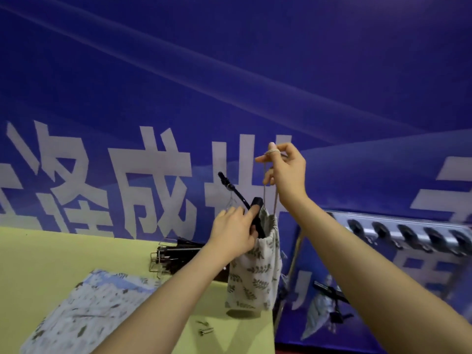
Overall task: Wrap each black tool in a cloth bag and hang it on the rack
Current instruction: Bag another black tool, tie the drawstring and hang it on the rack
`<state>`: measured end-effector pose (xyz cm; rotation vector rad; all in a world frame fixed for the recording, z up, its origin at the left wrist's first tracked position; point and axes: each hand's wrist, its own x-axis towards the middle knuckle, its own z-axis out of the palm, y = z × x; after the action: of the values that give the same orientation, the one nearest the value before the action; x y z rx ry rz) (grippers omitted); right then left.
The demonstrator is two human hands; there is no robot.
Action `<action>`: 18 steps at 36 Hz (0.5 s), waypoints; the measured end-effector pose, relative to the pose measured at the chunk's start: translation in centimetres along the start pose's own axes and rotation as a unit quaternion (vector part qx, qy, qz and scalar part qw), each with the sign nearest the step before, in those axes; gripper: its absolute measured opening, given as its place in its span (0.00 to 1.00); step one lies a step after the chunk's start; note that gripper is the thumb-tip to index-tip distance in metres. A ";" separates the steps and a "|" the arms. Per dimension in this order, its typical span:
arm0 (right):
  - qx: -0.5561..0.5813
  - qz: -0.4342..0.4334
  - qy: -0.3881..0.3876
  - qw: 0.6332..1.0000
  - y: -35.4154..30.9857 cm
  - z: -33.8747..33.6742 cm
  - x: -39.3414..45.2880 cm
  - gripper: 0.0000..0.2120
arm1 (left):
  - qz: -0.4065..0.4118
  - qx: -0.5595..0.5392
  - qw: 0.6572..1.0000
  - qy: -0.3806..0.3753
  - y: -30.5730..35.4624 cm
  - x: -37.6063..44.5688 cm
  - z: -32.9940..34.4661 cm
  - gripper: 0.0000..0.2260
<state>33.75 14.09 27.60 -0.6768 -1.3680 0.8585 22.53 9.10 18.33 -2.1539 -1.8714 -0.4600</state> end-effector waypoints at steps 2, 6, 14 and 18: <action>-0.007 0.006 -0.012 1.000 0.3 -2.9 -0.2 0.12 | -0.012 -0.008 1.000 -0.010 3.0 0.1 0.8 0.24; -0.007 0.032 -0.041 0.999 0.9 -8.2 -0.6 0.13 | -0.041 -0.020 0.999 -0.003 8.4 0.4 2.2 0.24; -0.020 0.080 -0.103 0.991 2.3 -17.3 -2.5 0.14 | -0.086 -0.118 0.989 -0.023 18.1 1.8 5.6 0.21; -0.022 0.095 -0.115 0.989 2.7 -20.9 -4.0 0.14 | -0.142 -0.169 0.974 -0.046 22.4 1.8 8.0 0.22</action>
<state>54.15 13.68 21.04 -0.7691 -1.5486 1.0880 45.49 10.60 12.08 -2.1420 -2.3116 -0.8021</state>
